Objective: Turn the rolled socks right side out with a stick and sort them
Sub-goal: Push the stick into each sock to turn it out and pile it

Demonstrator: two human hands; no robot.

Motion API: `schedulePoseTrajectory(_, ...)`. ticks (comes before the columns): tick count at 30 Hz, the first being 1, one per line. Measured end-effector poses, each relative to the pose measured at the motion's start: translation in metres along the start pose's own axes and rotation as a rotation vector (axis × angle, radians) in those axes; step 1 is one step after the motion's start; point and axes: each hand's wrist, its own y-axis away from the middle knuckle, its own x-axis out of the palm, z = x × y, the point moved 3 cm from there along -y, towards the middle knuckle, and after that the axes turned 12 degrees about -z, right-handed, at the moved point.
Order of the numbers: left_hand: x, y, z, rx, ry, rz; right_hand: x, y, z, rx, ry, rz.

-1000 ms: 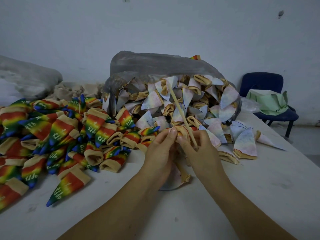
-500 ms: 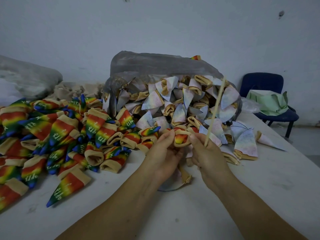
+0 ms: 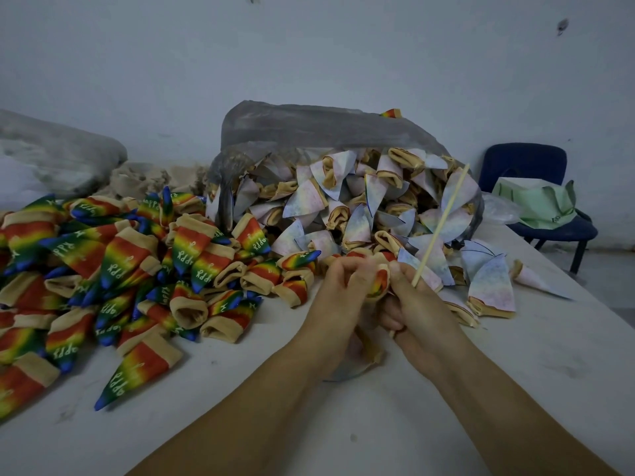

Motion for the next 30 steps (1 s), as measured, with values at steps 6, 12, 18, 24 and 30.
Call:
schedulePoseTrajectory(6, -0.006, -0.003, 0.002, 0.03, -0.038, -0.007, -0.002, -0.002, -0.001, 0.029, -0.09, -0.001)
schedulePoseTrajectory(12, -0.01, -0.005, -0.001, -0.03, 0.021, -0.009, -0.005, -0.004, 0.005, -0.126, -0.002, -0.021)
schedulePoseTrajectory(18, -0.012, -0.005, 0.002, -0.09, 0.017, 0.024, -0.01, -0.004, 0.009, -0.393, 0.314, -0.078)
schedulePoseTrajectory(24, -0.012, -0.008, 0.006, -0.262, 0.263, 0.069, -0.014, -0.006, 0.01, -0.469, 0.375, -0.057)
schedulePoseTrajectory(30, -0.008, -0.007, 0.005, -0.312, 0.328, 0.123, -0.01, -0.004, 0.006, -0.502, 0.477, -0.062)
